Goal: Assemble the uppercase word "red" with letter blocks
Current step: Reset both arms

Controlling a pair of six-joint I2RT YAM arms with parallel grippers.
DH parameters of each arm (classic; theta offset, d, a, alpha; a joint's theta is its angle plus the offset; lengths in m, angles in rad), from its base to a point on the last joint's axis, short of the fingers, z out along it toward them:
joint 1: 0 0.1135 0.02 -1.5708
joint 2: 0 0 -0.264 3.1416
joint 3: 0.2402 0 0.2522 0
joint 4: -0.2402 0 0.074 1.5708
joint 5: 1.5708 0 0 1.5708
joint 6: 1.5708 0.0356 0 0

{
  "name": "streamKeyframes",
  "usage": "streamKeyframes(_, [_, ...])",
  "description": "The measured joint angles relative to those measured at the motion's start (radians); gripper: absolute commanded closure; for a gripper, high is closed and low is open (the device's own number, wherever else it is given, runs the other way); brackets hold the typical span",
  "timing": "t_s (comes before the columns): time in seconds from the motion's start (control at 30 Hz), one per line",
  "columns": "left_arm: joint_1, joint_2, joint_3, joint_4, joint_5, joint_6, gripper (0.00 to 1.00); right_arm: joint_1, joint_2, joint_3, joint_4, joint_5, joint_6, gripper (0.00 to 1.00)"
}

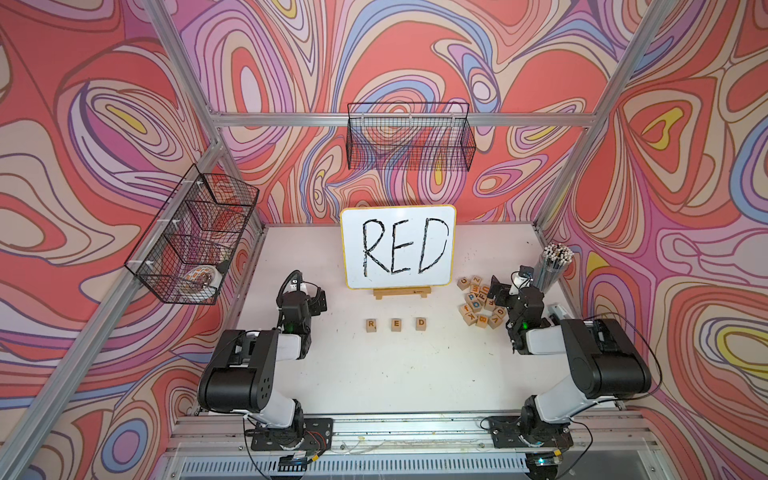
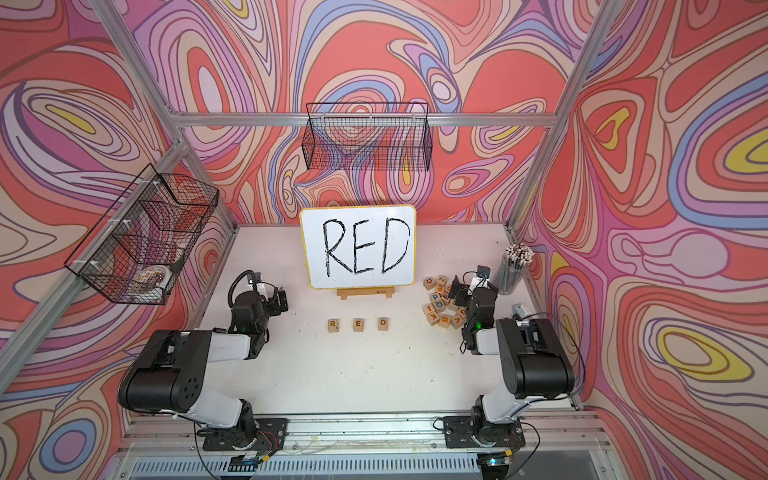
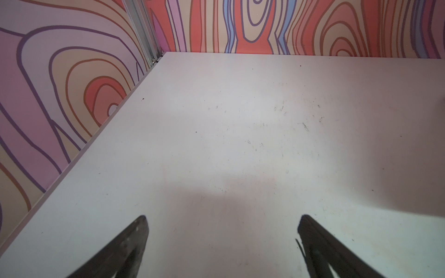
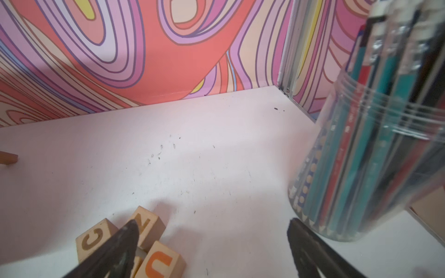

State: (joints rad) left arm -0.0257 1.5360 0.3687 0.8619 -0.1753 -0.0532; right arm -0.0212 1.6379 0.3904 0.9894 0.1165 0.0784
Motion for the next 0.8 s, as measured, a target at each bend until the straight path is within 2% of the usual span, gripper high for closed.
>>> streamKeyframes(0.17, [-0.001, 0.001, 0.000, 0.003, -0.004, 0.000, 0.00, 0.000, 0.049, 0.001, 0.051, -0.027, -0.004, 0.02])
streamKeyframes(0.8, [-0.001, 0.001, 0.000, 0.004, -0.008, 0.000, 0.00, 0.000, 0.053, 0.037, 0.029, -0.063, -0.011, 0.02])
